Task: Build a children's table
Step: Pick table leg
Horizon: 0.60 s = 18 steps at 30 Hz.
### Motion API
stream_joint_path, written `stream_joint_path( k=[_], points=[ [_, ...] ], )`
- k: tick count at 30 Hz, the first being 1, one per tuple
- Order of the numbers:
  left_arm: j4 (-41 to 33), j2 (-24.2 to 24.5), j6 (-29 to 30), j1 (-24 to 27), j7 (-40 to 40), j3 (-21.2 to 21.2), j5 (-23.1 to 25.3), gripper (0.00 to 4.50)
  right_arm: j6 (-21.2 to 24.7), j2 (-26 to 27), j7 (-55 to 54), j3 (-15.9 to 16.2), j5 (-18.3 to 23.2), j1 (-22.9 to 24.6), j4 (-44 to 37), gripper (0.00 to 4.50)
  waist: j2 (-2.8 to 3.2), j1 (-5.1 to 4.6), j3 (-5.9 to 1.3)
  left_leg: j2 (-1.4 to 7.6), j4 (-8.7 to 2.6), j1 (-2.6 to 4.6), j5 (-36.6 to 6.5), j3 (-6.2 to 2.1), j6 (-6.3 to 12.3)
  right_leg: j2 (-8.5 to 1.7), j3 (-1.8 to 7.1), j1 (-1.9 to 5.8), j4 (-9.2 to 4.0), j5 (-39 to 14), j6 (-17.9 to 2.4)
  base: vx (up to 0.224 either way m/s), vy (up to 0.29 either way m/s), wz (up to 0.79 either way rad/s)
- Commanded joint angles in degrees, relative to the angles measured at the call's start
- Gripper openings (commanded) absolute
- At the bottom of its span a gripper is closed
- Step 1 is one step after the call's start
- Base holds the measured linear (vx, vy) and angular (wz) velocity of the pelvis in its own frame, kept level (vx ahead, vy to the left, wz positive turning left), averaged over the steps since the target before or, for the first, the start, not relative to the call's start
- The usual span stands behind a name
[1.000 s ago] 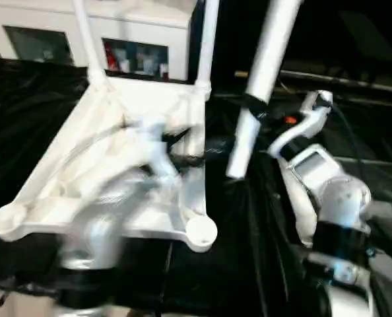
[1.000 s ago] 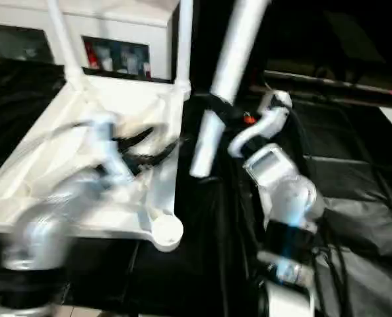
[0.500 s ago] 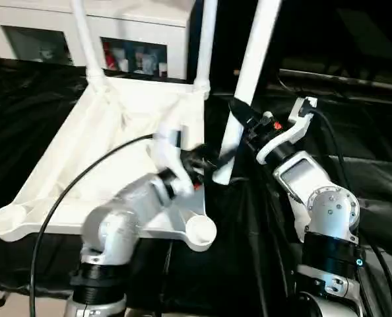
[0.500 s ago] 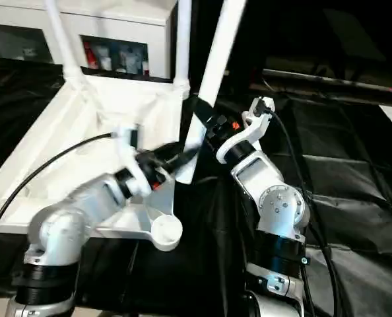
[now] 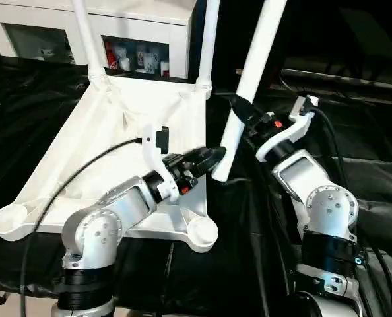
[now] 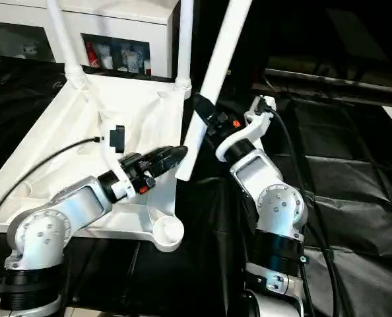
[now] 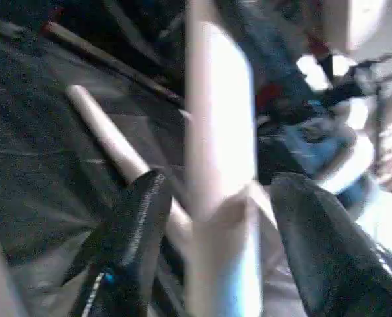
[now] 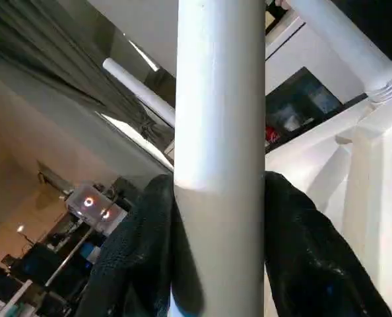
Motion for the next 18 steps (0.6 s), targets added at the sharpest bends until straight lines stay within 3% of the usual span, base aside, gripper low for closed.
stream_joint_path(
  k=[1,7,8,10,11,12,13,14,16,18],
  points=[
    [-0.1,-0.6,0.7,0.1,-0.6,-1.7,0.2,2.45,-1.0,1.8,-0.4,0.5,0.5,-1.9,0.2,1.46,0.94,0.08,-3.83,3.05,-4.27,2.12,-8.9,-1.29,-5.42,-5.12,2.52,1.68,-4.41,3.9,-4.2,0.0,0.0,0.0],
    [1.2,0.3,1.2,-1.1,-0.8,-3.3,1.6,1.87,-1.5,2.1,-1.7,1.5,1.3,-1.5,0.0,1.46,1.05,-0.09,-3.85,3.05,-4.33,2.21,-9.3,-1.35,-5.96,-5.07,2.52,1.57,-4.52,3.4,-3.4,0.0,0.0,0.0],
    [1.5,0.5,1.4,-1.2,-0.5,-3.5,1.7,1.73,-1.4,2.2,-1.9,1.6,1.5,-1.4,-0.3,1.46,0.8,-0.14,-3.82,3.07,-4.36,2.25,-9.4,-1.3,-5.99,-5.01,2.56,1.49,-4.58,3.1,-3.1,0.0,0.0,0.0],
    [1.9,1.6,0.9,-1.6,-0.5,-4.1,2.5,1.65,-1.2,2.2,-2.3,1.6,2.0,-1.6,-0.4,1.46,0.99,-0.05,-3.9,3.09,-4.33,2.26,-9.0,-1.33,-6.18,-5.11,2.55,1.48,-4.47,3.5,-3.1,0.0,0.0,0.0],
    [2.4,2.0,0.2,-1.6,-0.9,-4.4,3.1,1.55,-1.3,2.2,-2.0,1.6,2.1,-1.5,-0.1,1.46,0.81,-0.01,-3.87,3.05,-4.36,2.21,-9.0,-1.32,-6.15,-5.08,2.54,1.53,-4.46,3.4,-3.1,0.0,0.0,0.0],
    [2.4,2.0,0.2,-1.6,-0.9,-4.4,3.1,1.55,-1.3,2.2,-2.0,1.6,2.1,-1.5,-0.1,1.46,1.55,0.14,-3.91,2.97,-4.36,2.15,-9.1,-1.48,-6.33,-5.12,2.48,1.51,-4.32,3.5,-3.0,0.0,0.0,0.0],
    [2.7,2.1,-0.3,-1.5,-1.2,-4.5,3.5,1.48,-1.6,2.2,-1.7,1.7,1.9,-1.4,0.2,1.46,1.6,0.07,-3.94,3.01,-4.36,2.14,-9.3,-1.49,-6.51,-5.13,2.5,1.5,-4.4,3.9,-2.8,0.0,0.0,0.0],
    [2.6,1.5,-0.1,-1.4,-0.9,-3.9,2.7,1.44,-1.9,2.1,-1.7,1.9,1.4,-1.4,0.5,1.46,2.46,0.11,-4.01,2.97,-4.24,2.15,-9.4,-1.55,-6.97,-5.16,2.51,1.4,-4.22,4.6,-2.9,0.0,0.0,0.0],
    [2.2,-0.8,1.6,-1.3,-0.1,-1.7,-0.9,1.42,-2.1,2.1,-1.8,2.1,1.4,-1.4,0.5,1.46,1.43,-0.05,-4.0,2.95,-4.24,2.1,-9.8,-1.38,-6.94,-5.11,2.51,1.73,-4.39,5.0,-3.7,0.0,0.0,0.0],
    [2.0,-1.1,2.0,-1.6,-0.4,-2.0,-1.3,1.39,-2.4,2.5,-2.4,2.1,2.0,-1.7,0.2,1.46,1.62,0.08,-3.91,2.84,-4.15,1.92,-9.0,-1.33,-6.2,-5.2,2.52,1.73,-4.34,5.1,-4.4,0.0,0.0,0.0]
  ],
)
